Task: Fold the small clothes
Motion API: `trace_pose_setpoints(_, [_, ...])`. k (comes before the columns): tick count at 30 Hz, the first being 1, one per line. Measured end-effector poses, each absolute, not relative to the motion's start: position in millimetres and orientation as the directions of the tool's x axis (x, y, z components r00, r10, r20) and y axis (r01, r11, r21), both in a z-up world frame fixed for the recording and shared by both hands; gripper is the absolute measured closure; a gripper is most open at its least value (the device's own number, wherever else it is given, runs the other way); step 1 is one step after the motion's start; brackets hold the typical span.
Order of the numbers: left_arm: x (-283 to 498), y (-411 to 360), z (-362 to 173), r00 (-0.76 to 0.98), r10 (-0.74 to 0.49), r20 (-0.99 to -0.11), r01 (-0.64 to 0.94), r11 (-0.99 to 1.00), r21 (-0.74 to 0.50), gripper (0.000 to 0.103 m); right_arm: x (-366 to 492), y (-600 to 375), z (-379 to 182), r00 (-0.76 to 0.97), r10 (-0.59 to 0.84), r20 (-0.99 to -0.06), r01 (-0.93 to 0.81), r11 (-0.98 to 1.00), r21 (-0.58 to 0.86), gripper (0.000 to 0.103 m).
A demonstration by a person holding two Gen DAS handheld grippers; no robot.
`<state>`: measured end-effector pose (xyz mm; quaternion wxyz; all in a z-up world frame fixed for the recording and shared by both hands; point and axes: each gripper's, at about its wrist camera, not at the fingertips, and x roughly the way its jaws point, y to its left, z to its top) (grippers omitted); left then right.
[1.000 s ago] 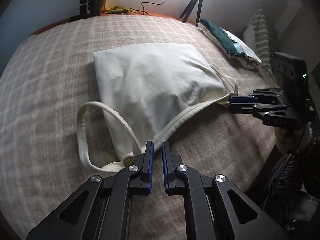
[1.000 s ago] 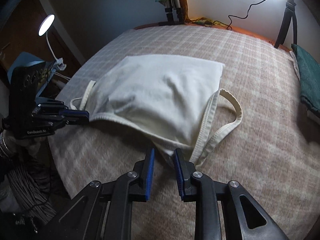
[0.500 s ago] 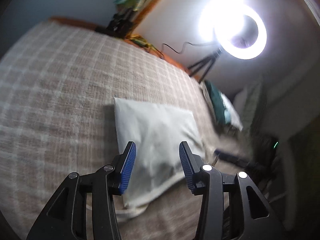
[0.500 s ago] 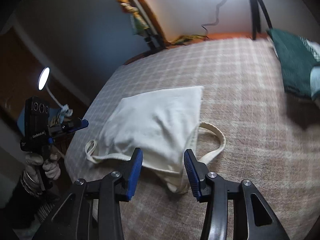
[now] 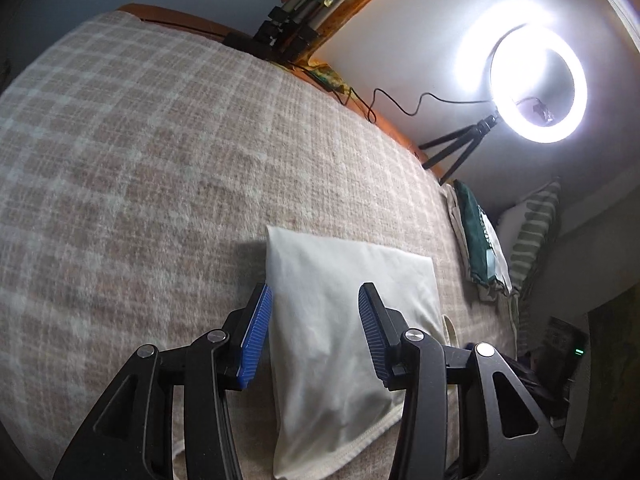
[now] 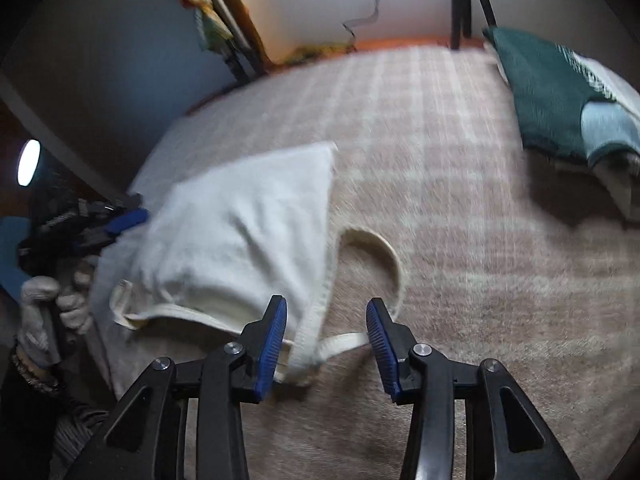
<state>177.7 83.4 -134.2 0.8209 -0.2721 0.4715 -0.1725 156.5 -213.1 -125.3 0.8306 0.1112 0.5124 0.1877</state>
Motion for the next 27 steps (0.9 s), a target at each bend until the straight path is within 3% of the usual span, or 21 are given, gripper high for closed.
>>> trace_pose_setpoints(5, [191,85,-145,0.475,-0.553,-0.685,-0.006,0.776,-0.631,0.059,160,-207,-124,0.344,0.600,-0.723,-0.257,0.800,0.542,0.058])
trace_pose_setpoints(9, [200,85,-153,0.445,-0.556,-0.702,-0.030,0.774,-0.633,0.055,162,-199,-143,0.300,0.517,-0.801,-0.220,0.855,0.470,0.058])
trace_pose_setpoints(13, [206,88,-159,0.441,-0.570,-0.693,-0.038,0.759,-0.650,0.054,161,-220,-158,0.268,0.516,-0.813,-0.147,0.856,0.495,0.061])
trace_pose_setpoints(21, [213,85,-167,0.435,-0.633,-0.641,-0.007,0.709,-0.705,0.054,173,-237,-177,0.233,0.706,-0.669,-0.091,0.701,0.707,0.059])
trace_pose_setpoints(27, [217,74,-166,0.444,-0.634,-0.634,0.017,0.713,-0.701,0.057,182,-234,-187,0.244,0.749,-0.616,-0.075,0.648,0.758,0.069])
